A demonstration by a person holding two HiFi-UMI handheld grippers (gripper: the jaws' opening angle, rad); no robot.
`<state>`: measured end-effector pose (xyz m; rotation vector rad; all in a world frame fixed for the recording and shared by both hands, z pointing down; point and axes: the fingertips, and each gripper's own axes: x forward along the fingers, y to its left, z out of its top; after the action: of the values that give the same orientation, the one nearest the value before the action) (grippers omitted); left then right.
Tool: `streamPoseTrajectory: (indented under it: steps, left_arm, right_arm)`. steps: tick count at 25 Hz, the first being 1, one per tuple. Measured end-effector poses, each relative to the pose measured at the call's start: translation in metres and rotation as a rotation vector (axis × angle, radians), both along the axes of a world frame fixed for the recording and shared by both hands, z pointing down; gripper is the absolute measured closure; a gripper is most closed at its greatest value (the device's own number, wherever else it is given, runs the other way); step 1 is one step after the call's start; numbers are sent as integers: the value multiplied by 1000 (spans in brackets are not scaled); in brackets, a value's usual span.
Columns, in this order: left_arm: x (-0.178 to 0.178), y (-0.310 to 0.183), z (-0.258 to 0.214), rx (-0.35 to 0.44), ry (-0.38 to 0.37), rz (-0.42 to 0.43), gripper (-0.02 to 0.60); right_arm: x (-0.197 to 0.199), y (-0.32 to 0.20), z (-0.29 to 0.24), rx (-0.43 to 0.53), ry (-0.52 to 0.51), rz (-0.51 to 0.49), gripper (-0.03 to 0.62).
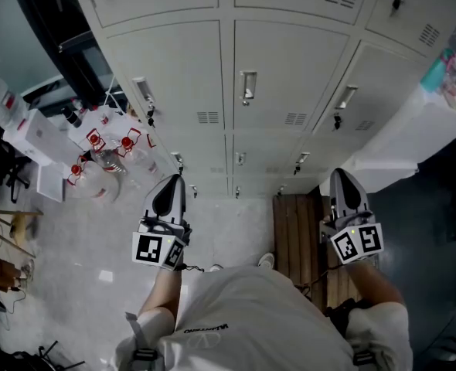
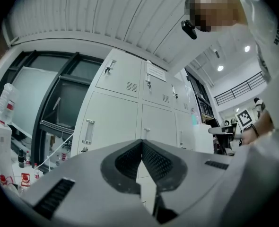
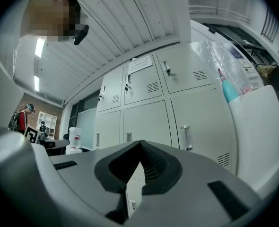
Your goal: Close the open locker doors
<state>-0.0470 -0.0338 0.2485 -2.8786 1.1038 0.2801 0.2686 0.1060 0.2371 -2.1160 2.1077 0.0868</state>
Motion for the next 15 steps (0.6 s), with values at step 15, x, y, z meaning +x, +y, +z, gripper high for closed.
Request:
streamPoseTrajectory:
  steps: [15]
  left_arm:
    - [10, 7, 2, -4, -16, 24, 578]
  right_arm:
    - [-3, 4, 3, -19, 5, -16, 586]
